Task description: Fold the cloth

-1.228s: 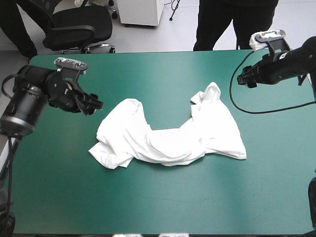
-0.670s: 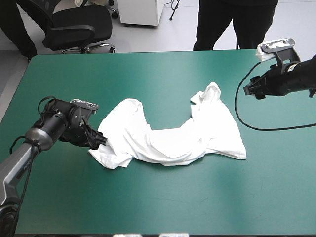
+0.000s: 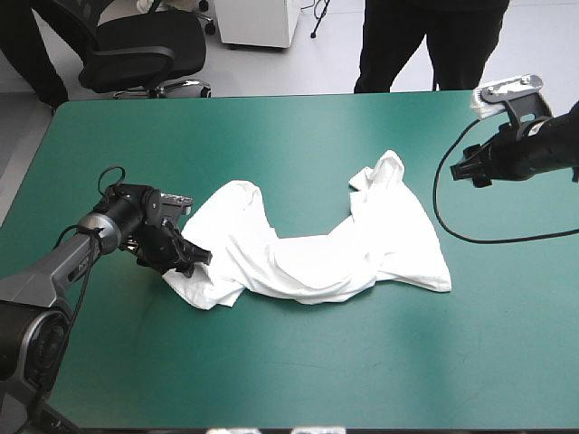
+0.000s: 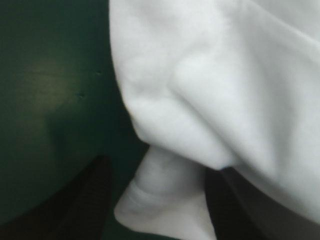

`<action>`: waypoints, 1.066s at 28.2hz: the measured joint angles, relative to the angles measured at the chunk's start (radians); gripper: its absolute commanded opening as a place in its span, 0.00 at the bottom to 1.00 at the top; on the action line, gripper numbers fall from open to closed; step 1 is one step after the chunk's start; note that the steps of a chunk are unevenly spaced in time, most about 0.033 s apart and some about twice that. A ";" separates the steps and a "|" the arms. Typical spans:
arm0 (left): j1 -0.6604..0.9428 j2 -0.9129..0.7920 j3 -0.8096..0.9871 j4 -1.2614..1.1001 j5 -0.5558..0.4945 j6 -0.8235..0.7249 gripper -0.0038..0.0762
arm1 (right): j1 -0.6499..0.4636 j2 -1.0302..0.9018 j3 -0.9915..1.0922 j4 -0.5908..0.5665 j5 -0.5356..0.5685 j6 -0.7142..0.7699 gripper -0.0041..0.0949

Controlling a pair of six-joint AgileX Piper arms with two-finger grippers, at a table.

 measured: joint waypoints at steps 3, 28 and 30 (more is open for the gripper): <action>0.001 0.000 0.000 -0.007 -0.001 0.007 0.17 | 0.081 -0.018 0.103 -0.163 0.000 0.065 0.65; 0.001 0.000 -0.001 -0.033 -0.010 0.012 0.03 | 0.216 0.087 0.618 -0.207 -0.297 0.179 0.64; 0.001 0.000 -0.001 -0.033 -0.010 0.012 0.03 | 0.216 0.123 0.618 -0.209 -0.307 0.180 0.64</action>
